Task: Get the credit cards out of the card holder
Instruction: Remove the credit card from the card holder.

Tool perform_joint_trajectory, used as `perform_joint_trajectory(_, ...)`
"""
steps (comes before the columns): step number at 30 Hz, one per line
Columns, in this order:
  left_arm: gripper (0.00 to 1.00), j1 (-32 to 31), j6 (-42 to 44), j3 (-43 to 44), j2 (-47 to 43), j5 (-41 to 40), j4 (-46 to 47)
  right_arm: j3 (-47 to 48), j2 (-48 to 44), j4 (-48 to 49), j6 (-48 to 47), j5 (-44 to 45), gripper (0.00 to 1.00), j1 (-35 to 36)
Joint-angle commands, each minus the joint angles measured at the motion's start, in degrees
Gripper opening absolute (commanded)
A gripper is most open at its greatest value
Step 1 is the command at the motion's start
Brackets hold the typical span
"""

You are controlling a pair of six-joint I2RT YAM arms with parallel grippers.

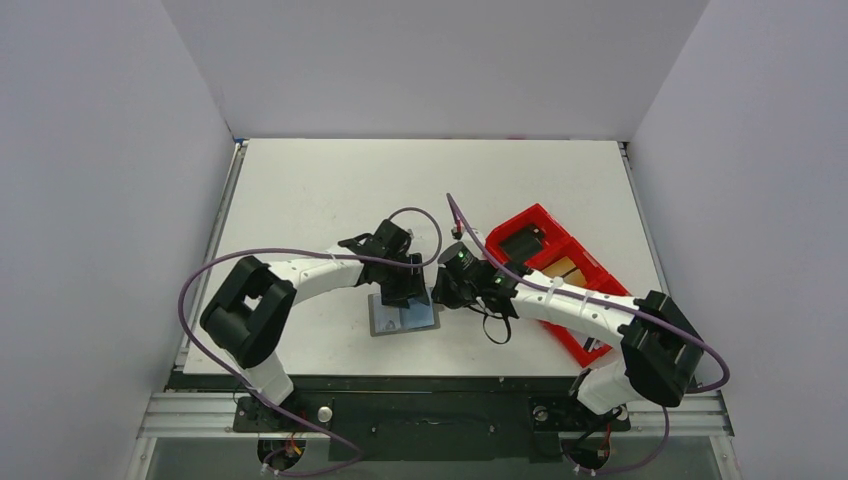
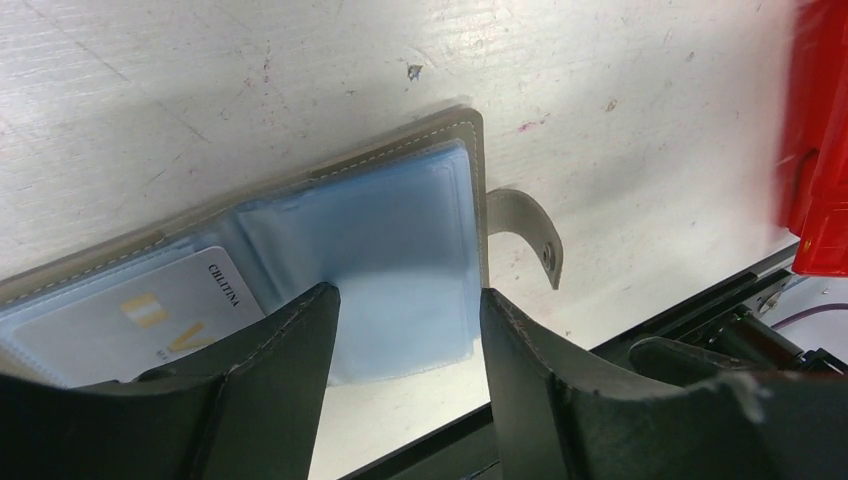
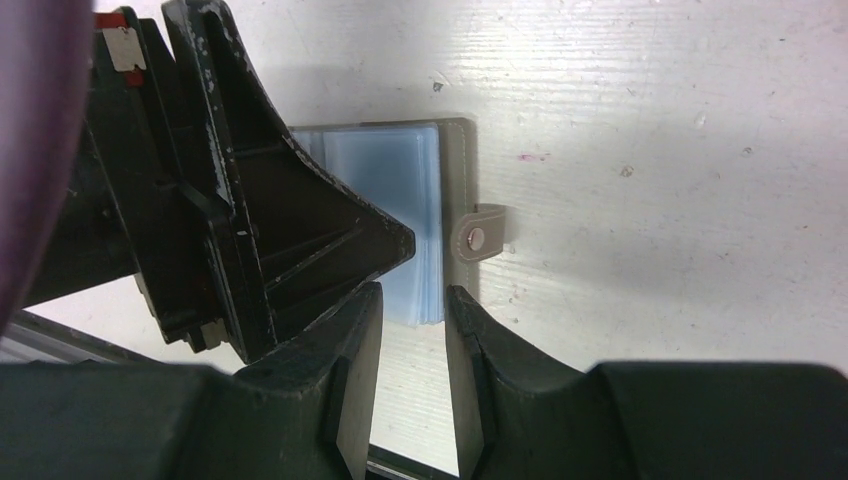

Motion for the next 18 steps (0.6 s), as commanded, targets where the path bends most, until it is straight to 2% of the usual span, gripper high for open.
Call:
perform_joint_trajectory(1,0.53,-0.32,-0.77,2.7,1.54,1.49,3.59,-0.73,-2.14,-0.06,0.75,2.38,0.26,-0.19)
perform_joint_trajectory(9,0.59,-0.21,-1.1,3.23,0.63,1.93,3.37,0.53,-0.95,-0.36,0.25,2.1,0.27,0.17)
perform_joint_trajectory(18,0.6,1.51,0.17,1.92,-4.28,-0.34,0.31,5.37,3.24,-0.47,-1.02,0.85,0.27,2.35)
